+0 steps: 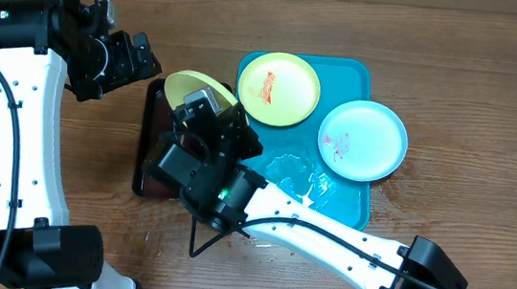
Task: Clean dirty plates on tray and stack at the side
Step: 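Carry the yellow plate right and set it on the table beside the tray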
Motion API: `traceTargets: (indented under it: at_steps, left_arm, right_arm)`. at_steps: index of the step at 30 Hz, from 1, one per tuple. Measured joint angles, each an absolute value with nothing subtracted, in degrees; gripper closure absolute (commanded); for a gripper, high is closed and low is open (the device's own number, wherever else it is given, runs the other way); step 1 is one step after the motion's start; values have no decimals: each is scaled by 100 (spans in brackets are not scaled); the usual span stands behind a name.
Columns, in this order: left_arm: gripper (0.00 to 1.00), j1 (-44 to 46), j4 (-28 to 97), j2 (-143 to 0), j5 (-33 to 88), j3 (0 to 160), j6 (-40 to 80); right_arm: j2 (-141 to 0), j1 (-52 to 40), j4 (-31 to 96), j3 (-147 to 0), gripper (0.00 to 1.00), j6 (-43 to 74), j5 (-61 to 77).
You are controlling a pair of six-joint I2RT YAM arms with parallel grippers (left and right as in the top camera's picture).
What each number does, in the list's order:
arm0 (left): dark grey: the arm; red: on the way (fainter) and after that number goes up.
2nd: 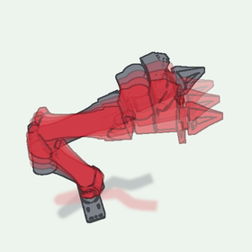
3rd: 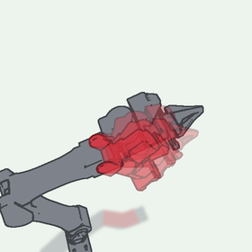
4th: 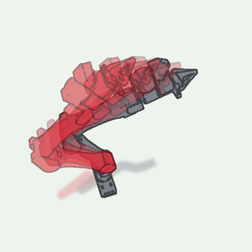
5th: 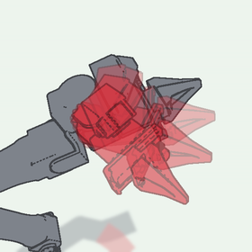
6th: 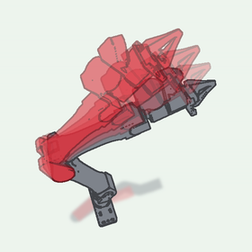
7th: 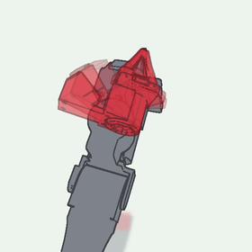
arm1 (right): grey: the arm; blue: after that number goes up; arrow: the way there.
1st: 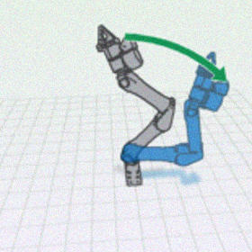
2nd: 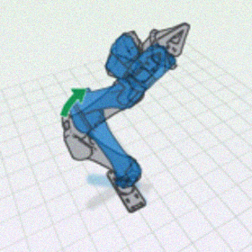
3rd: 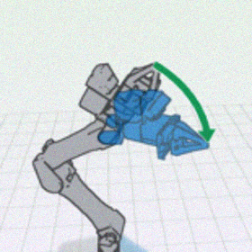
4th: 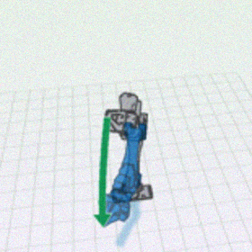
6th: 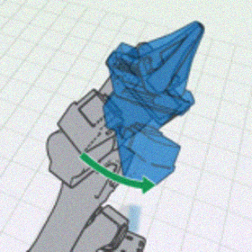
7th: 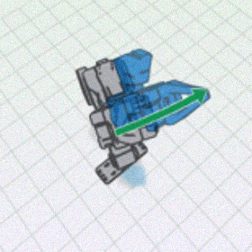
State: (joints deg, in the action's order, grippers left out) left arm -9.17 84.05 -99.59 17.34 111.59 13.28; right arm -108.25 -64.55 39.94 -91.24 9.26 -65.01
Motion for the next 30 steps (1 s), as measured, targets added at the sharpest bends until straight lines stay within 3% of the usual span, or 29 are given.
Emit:
traceTargets:
  at_steps: [7,16,20,24,30]
  left_arm:
    - [9,-917,8409,-9959,1734,11159,1328]
    - [8,-917,8423,-9959,1719,11159,1328]
    - [9,-917,8425,-9959,1721,11159,1326]
    - [10,-915,8427,-9959,1721,11159,1310]
    - [10,-915,8427,-9959,1719,11159,1308]
  right_arm:
    - [-10825,-6130,4362,-9124,96,1793,-5769]
    - [-10809,-3747,5019,-9356,96,2353,-342]
    - [-10503,-2641,5422,-9463,96,2410,895]
    - [-9911,-1409,6114,-9531,96,2464,1087]
    - [-9568,318,7035,-9564,96,2596,165]
